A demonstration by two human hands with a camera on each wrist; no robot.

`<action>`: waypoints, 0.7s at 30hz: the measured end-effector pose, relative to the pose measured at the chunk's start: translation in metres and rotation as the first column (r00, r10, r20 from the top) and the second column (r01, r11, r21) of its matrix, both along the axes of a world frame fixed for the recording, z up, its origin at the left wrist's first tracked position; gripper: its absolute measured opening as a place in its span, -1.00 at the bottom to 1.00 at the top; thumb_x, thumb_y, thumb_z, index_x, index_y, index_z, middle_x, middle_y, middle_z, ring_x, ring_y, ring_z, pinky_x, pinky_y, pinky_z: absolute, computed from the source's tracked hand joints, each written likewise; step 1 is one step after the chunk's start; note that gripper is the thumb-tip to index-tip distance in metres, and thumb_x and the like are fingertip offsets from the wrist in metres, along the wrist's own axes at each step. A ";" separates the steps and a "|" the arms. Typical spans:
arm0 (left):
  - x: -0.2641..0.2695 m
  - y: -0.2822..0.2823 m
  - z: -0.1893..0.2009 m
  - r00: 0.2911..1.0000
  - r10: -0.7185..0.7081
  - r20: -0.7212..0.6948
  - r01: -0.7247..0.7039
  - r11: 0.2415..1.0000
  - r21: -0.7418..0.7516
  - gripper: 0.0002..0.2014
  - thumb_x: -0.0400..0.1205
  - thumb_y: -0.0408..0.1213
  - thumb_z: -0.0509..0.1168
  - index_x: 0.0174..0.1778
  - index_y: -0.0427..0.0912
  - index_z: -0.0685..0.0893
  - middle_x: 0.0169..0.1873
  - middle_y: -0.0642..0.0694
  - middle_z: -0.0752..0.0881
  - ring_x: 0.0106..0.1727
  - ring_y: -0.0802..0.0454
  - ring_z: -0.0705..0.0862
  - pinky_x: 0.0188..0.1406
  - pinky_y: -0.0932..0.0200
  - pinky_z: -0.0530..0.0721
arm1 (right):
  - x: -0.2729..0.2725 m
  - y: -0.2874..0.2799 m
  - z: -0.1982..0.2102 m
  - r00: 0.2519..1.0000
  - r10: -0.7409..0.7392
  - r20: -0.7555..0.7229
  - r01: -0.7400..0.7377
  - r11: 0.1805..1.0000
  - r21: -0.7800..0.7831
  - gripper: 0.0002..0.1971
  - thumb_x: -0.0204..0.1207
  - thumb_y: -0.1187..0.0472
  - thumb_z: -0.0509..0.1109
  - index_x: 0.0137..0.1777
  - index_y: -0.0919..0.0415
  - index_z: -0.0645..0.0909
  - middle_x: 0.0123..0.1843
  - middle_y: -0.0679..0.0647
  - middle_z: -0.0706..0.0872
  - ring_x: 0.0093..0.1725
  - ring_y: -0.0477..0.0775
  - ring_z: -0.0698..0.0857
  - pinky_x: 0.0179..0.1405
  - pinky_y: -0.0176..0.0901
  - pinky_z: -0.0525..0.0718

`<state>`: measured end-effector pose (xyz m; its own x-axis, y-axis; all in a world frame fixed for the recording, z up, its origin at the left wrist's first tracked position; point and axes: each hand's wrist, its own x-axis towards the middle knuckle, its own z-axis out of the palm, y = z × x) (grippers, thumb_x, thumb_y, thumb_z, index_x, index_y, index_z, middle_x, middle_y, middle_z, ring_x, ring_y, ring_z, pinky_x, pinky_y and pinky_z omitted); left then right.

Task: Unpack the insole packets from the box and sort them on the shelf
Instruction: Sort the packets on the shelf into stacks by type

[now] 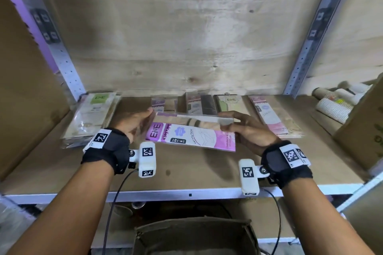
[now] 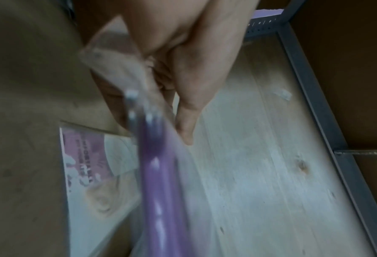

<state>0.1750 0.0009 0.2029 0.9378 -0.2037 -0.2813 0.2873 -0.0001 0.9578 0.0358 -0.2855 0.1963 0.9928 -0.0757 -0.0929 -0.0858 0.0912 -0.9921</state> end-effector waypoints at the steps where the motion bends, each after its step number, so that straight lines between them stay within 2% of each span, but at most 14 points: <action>1: 0.001 0.001 -0.001 0.999 -0.015 0.028 0.013 0.997 0.082 -0.84 0.65 -0.17 0.39 -0.18 -0.17 0.72 -0.34 -0.01 0.79 -0.50 0.22 0.71 -0.50 0.37 0.61 | 0.000 -0.002 0.000 1.000 -0.010 0.008 0.010 1.000 0.013 -0.58 0.51 0.57 0.37 0.34 0.27 0.64 0.10 0.39 0.71 0.08 0.22 0.71 0.06 -0.12 0.70; 2: 0.002 0.002 -0.003 0.997 -0.032 0.068 0.020 0.986 0.168 -0.84 0.64 -0.14 0.39 -0.15 -0.14 0.72 -0.23 -0.01 0.79 -0.39 0.21 0.73 -0.34 0.33 0.64 | -0.001 -0.004 0.000 1.000 -0.028 0.010 0.028 0.999 0.040 -0.60 0.51 0.57 0.38 0.30 0.25 0.66 0.09 0.39 0.69 0.06 0.22 0.70 0.06 -0.10 0.69; 3: 0.003 0.003 -0.006 0.992 -0.049 0.113 0.022 0.973 0.230 -0.85 0.66 -0.14 0.38 -0.13 -0.14 0.73 -0.18 -0.03 0.78 -0.35 0.20 0.75 -0.29 0.31 0.66 | -0.002 -0.007 -0.001 0.999 -0.041 0.009 0.041 0.997 0.063 -0.61 0.50 0.56 0.38 0.26 0.22 0.68 0.09 0.38 0.69 0.05 0.22 0.70 0.09 -0.04 0.69; 5: 0.005 0.001 -0.010 0.976 -0.054 0.211 -0.010 0.957 0.289 -0.81 0.71 -0.23 0.32 -0.17 -0.21 0.71 -0.29 -0.13 0.75 -0.54 0.17 0.72 -0.58 0.40 0.60 | -0.004 -0.010 -0.003 0.999 -0.048 -0.006 0.049 0.997 0.059 -0.63 0.50 0.55 0.40 0.21 0.18 0.70 0.10 0.39 0.70 0.08 0.26 0.67 0.18 0.12 0.61; 6: 0.005 0.000 -0.011 0.959 -0.063 0.275 -0.034 0.941 0.336 -0.75 0.73 -0.25 0.28 -0.26 -0.21 0.68 -0.38 -0.16 0.69 -0.59 0.08 0.65 -0.69 0.40 0.50 | -0.005 -0.010 -0.004 0.999 -0.048 -0.015 0.048 0.998 0.037 -0.64 0.49 0.55 0.41 0.19 0.17 0.70 0.08 0.36 0.71 0.09 0.26 0.64 0.14 0.13 0.56; 7: 0.007 -0.001 -0.012 0.937 -0.088 0.339 -0.055 0.919 0.391 -0.68 0.76 -0.24 0.24 -0.34 -0.18 0.64 -0.43 -0.17 0.64 -0.57 -0.02 0.59 -0.68 0.37 0.46 | -0.006 -0.010 -0.004 0.999 -0.048 -0.023 0.049 0.999 0.014 -0.66 0.50 0.53 0.41 0.16 0.14 0.71 0.04 0.33 0.72 0.07 0.25 0.62 0.04 0.08 0.52; 9: 0.010 -0.002 -0.012 0.883 -0.159 0.441 -0.095 0.861 0.500 -0.60 0.78 -0.17 0.18 -0.40 -0.16 0.62 -0.38 -0.20 0.66 -0.38 -0.06 0.58 -0.40 0.24 0.50 | -0.007 -0.006 -0.002 0.998 -0.045 -0.036 0.045 0.999 -0.005 -0.70 0.52 0.49 0.42 0.15 0.13 0.69 -0.01 0.31 0.68 -0.09 0.21 0.59 -0.24 -0.11 0.50; 11: 0.012 0.001 -0.010 0.859 -0.194 0.474 -0.138 0.803 0.580 -0.57 0.79 -0.09 0.13 -0.29 -0.23 0.70 -0.27 -0.16 0.72 -0.22 -0.06 0.64 -0.16 0.11 0.52 | -0.010 -0.005 0.000 0.999 -0.032 -0.030 0.033 0.999 0.009 -0.75 0.57 0.43 0.41 0.20 0.18 0.64 -0.01 0.32 0.60 -0.25 0.12 0.53 -0.48 -0.26 0.49; 12: 0.012 0.002 -0.009 0.871 -0.178 0.459 -0.135 0.810 0.570 -0.57 0.79 -0.06 0.12 -0.22 -0.25 0.72 -0.26 -0.14 0.73 -0.21 -0.04 0.65 -0.14 0.12 0.49 | -0.012 -0.005 0.001 1.000 -0.019 -0.021 0.019 1.000 0.014 -0.75 0.57 0.42 0.40 0.22 0.22 0.62 -0.03 0.32 0.58 -0.28 0.11 0.50 -0.51 -0.28 0.50; 13: 0.011 0.003 -0.009 0.900 -0.144 0.412 -0.092 0.859 0.503 -0.58 0.78 -0.03 0.13 -0.19 -0.25 0.72 -0.30 -0.11 0.74 -0.28 -0.01 0.65 -0.20 0.16 0.48 | -0.013 -0.005 0.001 1.000 -0.002 -0.014 0.002 1.000 0.014 -0.75 0.58 0.41 0.39 0.22 0.23 0.61 -0.05 0.31 0.57 -0.28 0.11 0.49 -0.51 -0.28 0.51; 15: 0.008 0.005 -0.009 0.966 -0.054 0.254 -0.014 0.967 0.256 -0.63 0.76 -0.03 0.20 -0.20 -0.21 0.70 -0.54 0.00 0.69 -0.62 0.13 0.52 -0.54 0.30 0.42 | -0.016 -0.002 0.001 0.999 0.029 -0.015 -0.028 0.999 0.018 -0.76 0.56 0.43 0.39 0.18 0.23 0.62 -0.07 0.30 0.58 -0.26 0.12 0.51 -0.48 -0.27 0.54; 17: 0.004 0.006 -0.009 0.992 0.002 0.127 -0.008 0.999 0.043 -0.73 0.75 -0.07 0.22 -0.18 -0.13 0.66 -0.67 0.08 0.60 -0.80 0.24 0.27 -0.83 0.41 0.15 | -0.017 0.002 0.000 0.998 0.040 -0.037 -0.039 0.998 0.039 -0.74 0.51 0.42 0.42 0.18 0.23 0.62 0.00 0.36 0.57 -0.21 0.16 0.50 -0.46 -0.26 0.56; 19: 0.001 0.009 -0.007 0.996 0.033 0.082 -0.030 0.999 -0.035 -0.75 0.74 -0.03 0.22 -0.16 -0.04 0.66 -0.64 0.12 0.65 -0.80 0.26 0.24 -0.87 0.44 0.06 | -0.015 0.006 0.000 0.997 0.036 -0.062 -0.032 0.997 0.064 -0.72 0.50 0.41 0.42 0.19 0.23 0.61 0.09 0.39 0.54 -0.12 0.21 0.45 -0.40 -0.24 0.59; 21: 0.001 0.014 -0.004 0.993 0.095 0.062 -0.090 0.992 -0.088 -0.71 0.72 0.11 0.20 -0.19 0.05 0.66 -0.50 0.12 0.78 -0.78 0.25 0.36 -0.84 0.49 0.14 | -0.012 0.012 0.001 0.997 0.015 -0.079 -0.008 0.996 0.092 -0.73 0.49 0.40 0.43 0.17 0.21 0.62 0.09 0.37 0.52 -0.08 0.22 0.40 -0.33 -0.21 0.61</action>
<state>0.1757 0.0153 0.1985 0.9697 -0.1357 -0.2032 0.2181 0.1056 0.9702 0.0239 -0.2739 0.1976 0.9827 -0.0522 -0.1777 -0.1657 0.1801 -0.9696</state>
